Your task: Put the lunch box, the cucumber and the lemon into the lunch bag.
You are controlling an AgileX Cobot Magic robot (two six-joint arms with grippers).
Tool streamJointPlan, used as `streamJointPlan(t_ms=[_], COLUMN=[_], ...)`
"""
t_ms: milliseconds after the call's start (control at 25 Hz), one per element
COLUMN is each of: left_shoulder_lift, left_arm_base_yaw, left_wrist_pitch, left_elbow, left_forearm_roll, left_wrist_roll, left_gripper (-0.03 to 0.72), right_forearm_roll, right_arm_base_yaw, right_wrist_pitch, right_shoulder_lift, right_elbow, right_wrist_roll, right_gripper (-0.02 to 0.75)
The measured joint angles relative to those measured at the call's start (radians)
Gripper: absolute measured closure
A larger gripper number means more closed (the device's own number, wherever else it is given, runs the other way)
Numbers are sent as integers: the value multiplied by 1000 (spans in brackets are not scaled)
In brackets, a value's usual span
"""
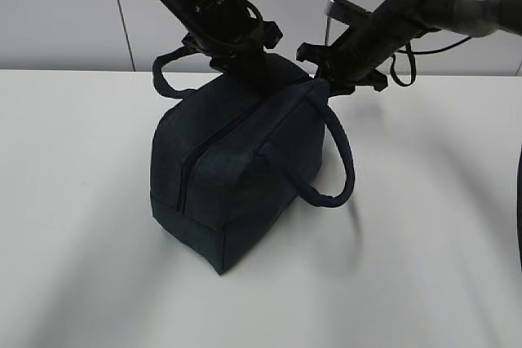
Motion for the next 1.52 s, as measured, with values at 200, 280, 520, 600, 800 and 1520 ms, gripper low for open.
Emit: streamJointPlan(t_ms=[200, 280, 520, 600, 800, 1520], left_shoulder_lift=[0, 0, 0, 0, -6, -116], left_arm_base_yaw=[0, 0, 0, 0, 0, 0], left_wrist_pitch=[4, 4, 4, 4, 4, 10], left_elbow=[0, 0, 0, 0, 0, 0], left_forearm_roll=[0, 0, 20, 40, 87, 290], left_wrist_roll=[0, 0, -4, -13, -42, -136], left_gripper=[697, 697, 693, 685, 566, 323], right_forearm_roll=[-23, -28, -92, -124, -169, -282], right_arm_base_yaw=[0, 0, 0, 0, 0, 0], right_wrist_pitch=[30, 54, 173, 229, 343, 369], right_shoulder_lift=[4, 6, 7, 7, 7, -177], right_elbow=[-57, -84, -241, -305, -431, -398], right_wrist_roll=[0, 0, 0, 0, -8, -128], right_gripper=[365, 286, 241, 241, 253, 282])
